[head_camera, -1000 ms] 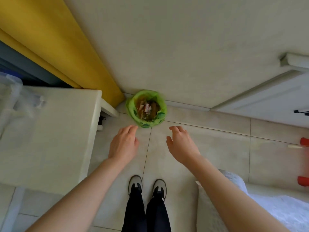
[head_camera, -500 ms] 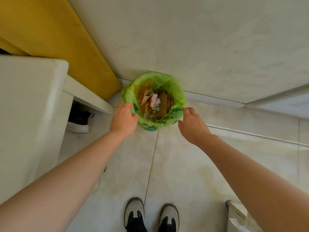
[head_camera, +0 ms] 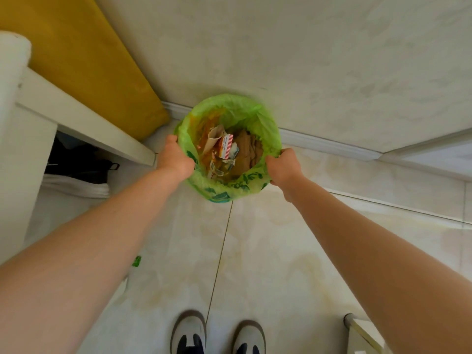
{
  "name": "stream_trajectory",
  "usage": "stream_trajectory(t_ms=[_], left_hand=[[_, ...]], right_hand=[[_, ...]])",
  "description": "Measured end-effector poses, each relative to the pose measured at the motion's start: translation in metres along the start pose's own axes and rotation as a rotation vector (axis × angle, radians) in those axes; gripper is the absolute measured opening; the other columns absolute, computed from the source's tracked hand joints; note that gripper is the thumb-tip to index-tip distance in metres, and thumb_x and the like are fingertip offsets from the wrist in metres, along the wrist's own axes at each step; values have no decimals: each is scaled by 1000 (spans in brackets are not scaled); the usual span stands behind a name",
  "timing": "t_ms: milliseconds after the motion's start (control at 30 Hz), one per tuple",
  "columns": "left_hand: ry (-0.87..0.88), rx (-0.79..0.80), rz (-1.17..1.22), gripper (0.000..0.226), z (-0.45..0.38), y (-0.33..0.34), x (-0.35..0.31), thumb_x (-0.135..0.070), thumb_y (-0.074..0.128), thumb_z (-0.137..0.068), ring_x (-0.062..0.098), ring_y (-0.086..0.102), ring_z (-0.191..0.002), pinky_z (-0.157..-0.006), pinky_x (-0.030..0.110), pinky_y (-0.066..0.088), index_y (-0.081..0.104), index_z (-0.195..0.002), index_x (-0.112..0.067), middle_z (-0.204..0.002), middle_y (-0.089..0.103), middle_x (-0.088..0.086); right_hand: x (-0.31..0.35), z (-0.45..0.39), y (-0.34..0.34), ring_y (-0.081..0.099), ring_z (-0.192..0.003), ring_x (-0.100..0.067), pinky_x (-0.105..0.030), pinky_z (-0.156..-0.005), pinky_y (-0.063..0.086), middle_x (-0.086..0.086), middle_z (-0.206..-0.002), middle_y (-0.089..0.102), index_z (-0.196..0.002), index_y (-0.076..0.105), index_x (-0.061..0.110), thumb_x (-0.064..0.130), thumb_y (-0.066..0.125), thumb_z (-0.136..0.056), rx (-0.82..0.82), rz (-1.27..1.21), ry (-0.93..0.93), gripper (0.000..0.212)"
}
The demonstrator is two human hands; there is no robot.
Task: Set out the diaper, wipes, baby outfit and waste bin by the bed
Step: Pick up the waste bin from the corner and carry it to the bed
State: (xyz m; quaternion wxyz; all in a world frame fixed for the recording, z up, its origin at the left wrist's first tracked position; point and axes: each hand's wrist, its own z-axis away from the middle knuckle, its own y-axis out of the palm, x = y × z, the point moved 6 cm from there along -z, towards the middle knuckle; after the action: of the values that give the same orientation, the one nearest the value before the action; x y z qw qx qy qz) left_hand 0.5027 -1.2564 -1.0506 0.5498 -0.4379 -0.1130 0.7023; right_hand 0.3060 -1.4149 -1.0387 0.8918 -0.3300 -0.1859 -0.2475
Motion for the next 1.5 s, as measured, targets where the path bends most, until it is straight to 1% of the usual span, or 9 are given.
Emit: stream_trajectory(t_ms=[67, 233, 467, 700, 767, 867, 1067, 1300, 1500], left_hand=[[-12, 13, -9, 60, 9, 2, 7, 0, 68, -78, 34, 61, -102, -88, 46, 53, 39, -130, -14, -107, 58, 10], [-127, 79, -49, 55, 44, 7, 37, -3, 67, -78, 37, 60, -100, -86, 46, 54, 37, -122, -14, -109, 59, 15], [-183, 184, 19, 50, 119, -12, 37, -4, 69, -78, 35, 58, -103, -82, 38, 49, 38, -117, -12, -107, 56, 14], [-62, 167, 157, 59, 210, -76, -23, -5, 72, -77, 29, 61, -96, -83, 43, 53, 38, -123, -18, -107, 60, 10], [-7, 155, 183, 59, 242, -101, -51, -4, 71, -79, 24, 61, -90, -79, 38, 51, 38, -127, -16, -99, 59, 4], [92, 138, 208, 58, 292, -140, -96, -3, 71, -81, 18, 60, -85, -73, 31, 47, 40, -129, -15, -88, 53, -10], [245, 85, 237, 56, 396, -213, -172, -7, 71, -83, 0, 54, -79, -60, 19, 42, 44, -131, -18, -90, 52, -13], [341, 50, 243, 56, 502, -270, -220, -12, 71, -84, 20, 61, -93, -71, 29, 50, 43, -132, -19, -109, 59, 4], [395, 44, 220, 59, 575, -295, -234, -15, 71, -84, 22, 61, -99, -84, 40, 54, 42, -135, -18, -115, 60, 6]], right_hand=[[-11, 4, 0, 57, -94, -30, -47, -84, 55, -13, -110, 54, -115, 45, 7, 19, 44, -92, 20, -33, 45, 25], [-42, 26, -3, 62, -99, -32, -48, -77, 59, -16, -114, 58, -105, 46, 14, 17, 47, -94, 104, -82, 151, 12], [-56, 87, -42, 63, -99, -32, -45, -76, 59, -17, -112, 61, -112, 51, 13, 13, 49, -92, 94, -67, 197, 20], [-20, 202, -120, 67, -91, -29, -44, -76, 59, -12, -102, 66, -120, 52, 14, 9, 52, -89, -9, -239, 125, 31], [-3, 240, -149, 67, -84, -26, -45, -78, 58, -8, -95, 66, -116, 53, 15, 7, 52, -90, -43, -282, 72, 27], [18, 296, -193, 67, -81, -19, -37, -70, 58, -8, -95, 65, -115, 53, 16, 7, 53, -92, -85, -357, 9, 25], [53, 407, -279, 67, -83, -17, -35, -70, 57, -3, -96, 64, -116, 55, 19, 14, 56, -94, -210, -413, -100, 22], [74, 514, -349, 62, -104, -25, -51, -84, 55, -2, -110, 63, -122, 56, 23, 29, 60, -85, -353, -364, -213, 38], [72, 580, -391, 62, -103, -26, -50, -86, 53, 1, -110, 62, -125, 56, 17, 17, 59, -90, -412, -329, -283, 36]])
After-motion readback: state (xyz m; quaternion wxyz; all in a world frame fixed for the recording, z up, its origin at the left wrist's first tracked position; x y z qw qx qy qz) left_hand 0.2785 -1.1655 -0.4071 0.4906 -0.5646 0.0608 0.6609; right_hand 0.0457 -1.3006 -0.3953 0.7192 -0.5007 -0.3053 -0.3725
